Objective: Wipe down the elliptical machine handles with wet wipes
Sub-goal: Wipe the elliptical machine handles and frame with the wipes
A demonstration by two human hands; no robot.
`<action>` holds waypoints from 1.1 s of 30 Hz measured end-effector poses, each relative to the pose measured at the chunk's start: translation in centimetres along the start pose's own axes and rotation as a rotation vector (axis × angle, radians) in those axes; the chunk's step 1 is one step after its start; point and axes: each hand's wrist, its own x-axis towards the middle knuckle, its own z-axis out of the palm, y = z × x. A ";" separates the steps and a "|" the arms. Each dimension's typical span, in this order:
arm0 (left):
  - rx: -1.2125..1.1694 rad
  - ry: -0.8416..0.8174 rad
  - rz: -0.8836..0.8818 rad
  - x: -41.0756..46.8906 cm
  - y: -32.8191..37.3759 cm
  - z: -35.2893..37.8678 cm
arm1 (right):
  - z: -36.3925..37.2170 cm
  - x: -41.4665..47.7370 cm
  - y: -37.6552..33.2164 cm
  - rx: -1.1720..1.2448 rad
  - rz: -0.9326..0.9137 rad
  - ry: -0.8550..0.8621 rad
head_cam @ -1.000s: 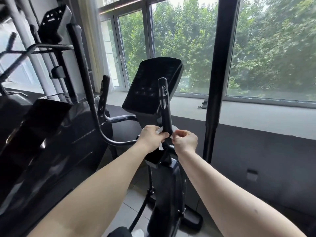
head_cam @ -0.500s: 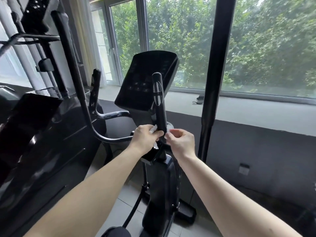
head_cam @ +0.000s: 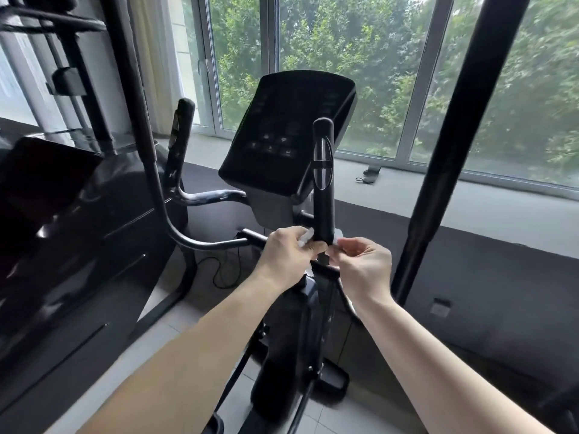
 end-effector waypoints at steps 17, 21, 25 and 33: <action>-0.347 -0.171 0.059 -1.4 -3.7 -2.8 | 2.8 -5.5 0.5 0.072 -0.056 0.110; -0.514 -0.335 0.090 -2.1 -4.9 -3.6 | 4.4 -5.5 1.1 0.110 -0.065 0.087; -0.631 -0.397 0.123 -1.5 -6.7 -3.1 | 4.6 -4.8 1.5 -0.010 -0.021 0.042; -0.634 -0.253 0.072 1.2 -9.3 -1.1 | 2.8 -4.2 2.1 -0.469 -0.155 0.323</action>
